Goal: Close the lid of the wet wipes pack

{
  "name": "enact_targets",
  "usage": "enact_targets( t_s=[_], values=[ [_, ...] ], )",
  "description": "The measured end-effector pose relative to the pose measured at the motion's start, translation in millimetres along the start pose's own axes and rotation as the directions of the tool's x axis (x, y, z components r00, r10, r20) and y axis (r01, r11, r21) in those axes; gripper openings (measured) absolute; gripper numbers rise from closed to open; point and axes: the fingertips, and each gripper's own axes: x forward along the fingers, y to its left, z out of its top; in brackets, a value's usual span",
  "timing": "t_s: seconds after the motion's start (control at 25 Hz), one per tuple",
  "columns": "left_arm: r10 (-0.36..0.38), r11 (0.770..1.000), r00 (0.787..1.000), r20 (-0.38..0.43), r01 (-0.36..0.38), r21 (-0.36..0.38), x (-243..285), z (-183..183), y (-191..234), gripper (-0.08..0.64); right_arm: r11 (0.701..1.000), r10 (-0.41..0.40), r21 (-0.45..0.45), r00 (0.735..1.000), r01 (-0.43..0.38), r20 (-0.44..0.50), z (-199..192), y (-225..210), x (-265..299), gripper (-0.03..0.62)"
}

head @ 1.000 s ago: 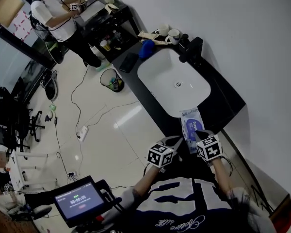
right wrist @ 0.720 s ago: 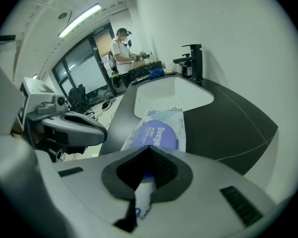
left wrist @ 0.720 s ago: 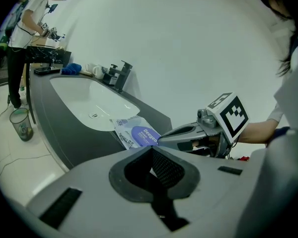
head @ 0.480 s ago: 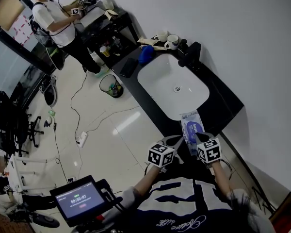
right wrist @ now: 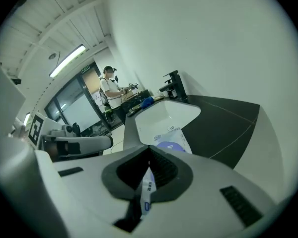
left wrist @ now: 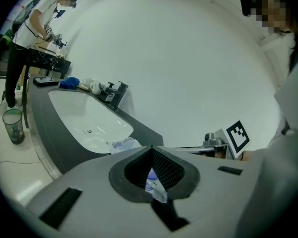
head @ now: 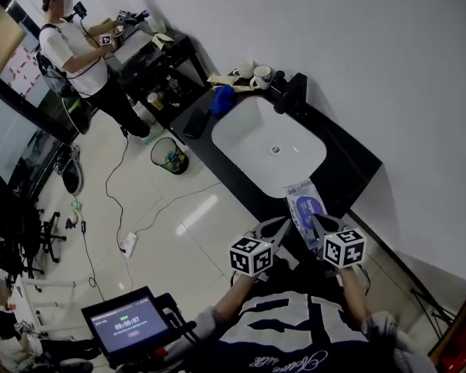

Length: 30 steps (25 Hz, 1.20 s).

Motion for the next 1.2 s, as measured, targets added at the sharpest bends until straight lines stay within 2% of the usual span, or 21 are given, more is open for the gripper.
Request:
enact_targets(
  t_s=[0.2,0.4,0.6,0.92,1.08,1.2],
  values=[
    [-0.072,0.996,0.997,0.013,0.072,0.05,-23,12,-24,0.0,0.999,-0.045,0.002,0.995,0.045,0.087,8,32,-26,-0.002],
    [-0.136,0.99,0.991,0.005,0.136,0.039,-42,15,-46,0.0,0.995,-0.095,0.034,0.987,0.091,0.133,9,61,-53,-0.002],
    [-0.173,0.984,0.985,-0.001,0.173,0.036,-43,6,-61,0.0,0.991,-0.131,0.056,0.981,0.124,0.146,-2,63,-74,-0.002],
    [-0.157,0.987,0.987,0.036,0.156,0.031,-54,6,-82,0.0,0.99,-0.139,0.029,0.978,0.136,0.154,-15,70,-108,-0.002],
    [-0.135,0.99,0.989,0.061,0.132,0.054,-70,-13,-123,0.0,0.989,-0.147,-0.009,0.975,0.15,0.167,-41,74,-154,-0.002],
    [-0.126,0.991,0.989,0.076,0.123,0.047,-75,-18,-141,-0.001,0.987,-0.142,-0.045,0.974,0.152,0.178,-46,77,-171,-0.002]
  ],
)
